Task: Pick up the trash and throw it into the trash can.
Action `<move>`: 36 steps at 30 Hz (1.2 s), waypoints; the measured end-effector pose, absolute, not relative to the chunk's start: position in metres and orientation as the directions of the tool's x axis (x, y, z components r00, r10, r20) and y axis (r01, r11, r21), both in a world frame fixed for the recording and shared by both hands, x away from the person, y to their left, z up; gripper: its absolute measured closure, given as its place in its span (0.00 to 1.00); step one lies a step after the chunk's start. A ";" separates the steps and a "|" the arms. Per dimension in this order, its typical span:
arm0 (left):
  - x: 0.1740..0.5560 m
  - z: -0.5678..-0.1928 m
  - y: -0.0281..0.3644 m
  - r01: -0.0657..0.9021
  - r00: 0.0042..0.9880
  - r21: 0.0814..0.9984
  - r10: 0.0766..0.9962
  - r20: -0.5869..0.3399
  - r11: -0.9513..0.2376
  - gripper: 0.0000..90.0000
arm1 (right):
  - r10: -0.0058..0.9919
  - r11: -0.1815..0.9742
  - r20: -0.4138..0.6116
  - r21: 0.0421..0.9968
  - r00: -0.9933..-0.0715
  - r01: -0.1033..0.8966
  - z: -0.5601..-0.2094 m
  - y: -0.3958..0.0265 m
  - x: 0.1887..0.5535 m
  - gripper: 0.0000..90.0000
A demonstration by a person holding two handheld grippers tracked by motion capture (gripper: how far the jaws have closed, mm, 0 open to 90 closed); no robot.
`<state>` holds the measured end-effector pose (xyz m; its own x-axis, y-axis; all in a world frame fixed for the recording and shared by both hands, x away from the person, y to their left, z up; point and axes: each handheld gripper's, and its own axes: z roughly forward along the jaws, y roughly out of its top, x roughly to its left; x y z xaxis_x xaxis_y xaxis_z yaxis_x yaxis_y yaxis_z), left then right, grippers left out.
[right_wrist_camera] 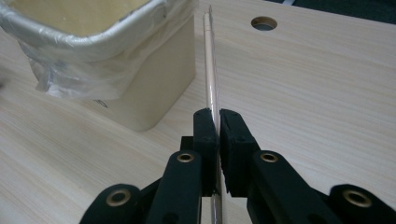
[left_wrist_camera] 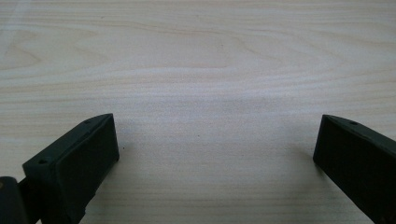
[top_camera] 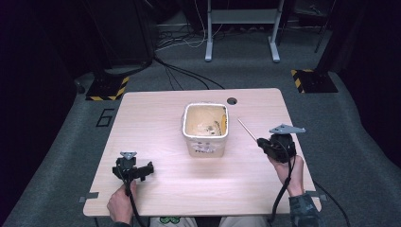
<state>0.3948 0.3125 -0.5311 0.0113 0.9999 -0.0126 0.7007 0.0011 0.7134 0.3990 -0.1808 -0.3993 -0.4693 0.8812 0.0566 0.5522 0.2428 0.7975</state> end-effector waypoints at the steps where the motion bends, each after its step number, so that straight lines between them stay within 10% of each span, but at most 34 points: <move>1: 0.395 -0.531 0.312 0.701 0.011 0.713 1.000 -0.013 0.001 0.00 | 0.880 0.247 0.051 0.799 -0.472 0.548 -0.398 -0.180 0.399 0.95; 36: 0.395 -0.531 0.312 0.700 0.011 0.714 1.000 -0.012 0.001 0.00 | 0.860 0.280 0.006 0.830 -0.511 0.481 -0.354 -0.167 0.413 0.95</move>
<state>0.3948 0.3125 -0.5312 0.0115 0.9999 -0.0121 0.7004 0.0006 0.7137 0.4135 -0.1665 -0.3540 -0.5107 0.8597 0.0058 0.4814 0.2804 0.8305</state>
